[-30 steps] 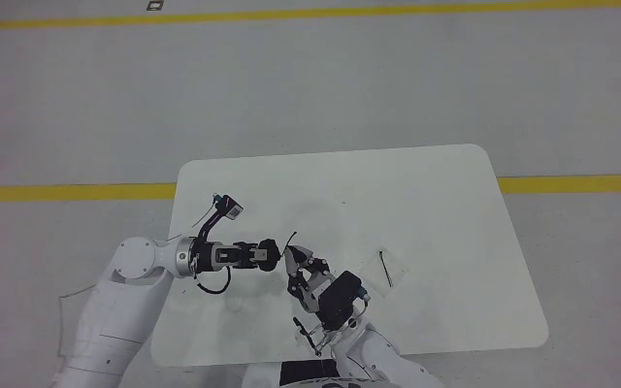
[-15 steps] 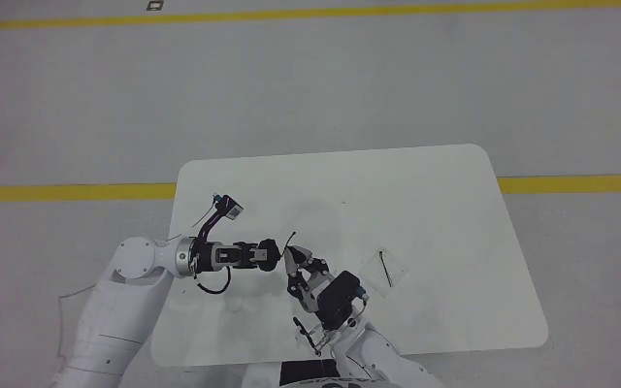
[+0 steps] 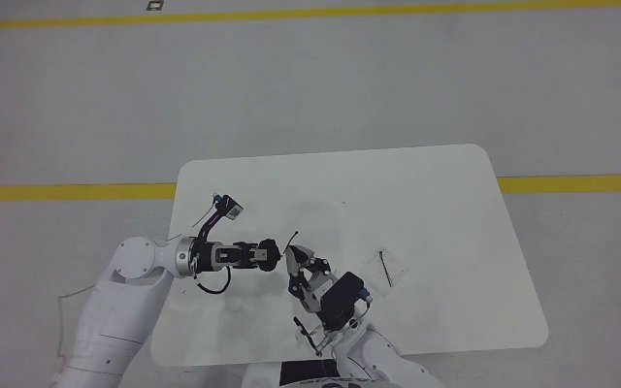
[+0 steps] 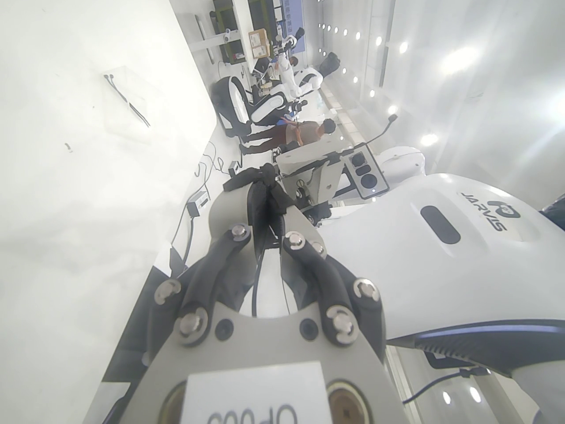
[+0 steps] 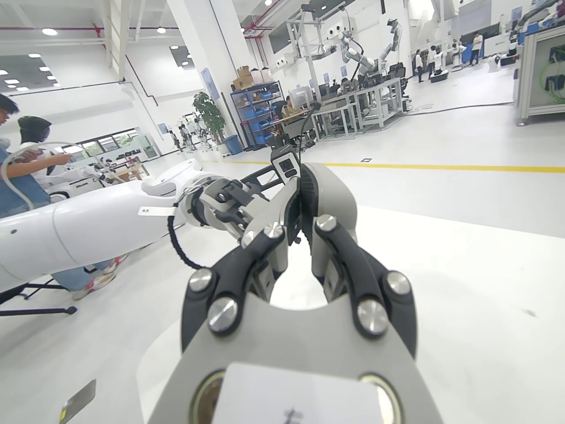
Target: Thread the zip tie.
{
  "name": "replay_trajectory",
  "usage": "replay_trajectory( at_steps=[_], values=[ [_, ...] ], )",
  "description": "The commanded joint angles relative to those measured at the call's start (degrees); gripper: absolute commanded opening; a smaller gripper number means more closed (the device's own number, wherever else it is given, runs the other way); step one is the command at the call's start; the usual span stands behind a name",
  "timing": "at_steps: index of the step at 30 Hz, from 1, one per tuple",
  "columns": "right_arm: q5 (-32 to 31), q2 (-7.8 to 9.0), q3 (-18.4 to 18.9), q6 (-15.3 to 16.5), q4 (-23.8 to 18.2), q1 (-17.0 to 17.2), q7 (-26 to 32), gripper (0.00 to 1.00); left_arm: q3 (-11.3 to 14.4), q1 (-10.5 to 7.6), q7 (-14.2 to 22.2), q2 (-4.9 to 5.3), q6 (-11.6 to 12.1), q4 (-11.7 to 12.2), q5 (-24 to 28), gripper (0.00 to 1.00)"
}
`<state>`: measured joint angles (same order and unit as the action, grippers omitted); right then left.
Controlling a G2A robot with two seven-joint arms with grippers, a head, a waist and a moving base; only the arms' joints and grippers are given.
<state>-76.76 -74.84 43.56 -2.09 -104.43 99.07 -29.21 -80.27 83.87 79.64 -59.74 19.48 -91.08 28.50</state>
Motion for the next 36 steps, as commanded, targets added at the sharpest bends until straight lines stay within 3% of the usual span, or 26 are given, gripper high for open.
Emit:
replay_trajectory(
  at_steps=[1,36],
  values=[
    [0.00,0.01,0.02,0.24,0.01,0.02,0.12,0.00,0.00,0.00,0.00,0.00,0.00,0.00,0.00,0.00],
    [0.67,-0.05,0.06,1.07,0.61,-0.16,0.94,0.00,0.00,0.00,0.00,0.00,0.00,0.00,0.00,0.00]
  ],
)
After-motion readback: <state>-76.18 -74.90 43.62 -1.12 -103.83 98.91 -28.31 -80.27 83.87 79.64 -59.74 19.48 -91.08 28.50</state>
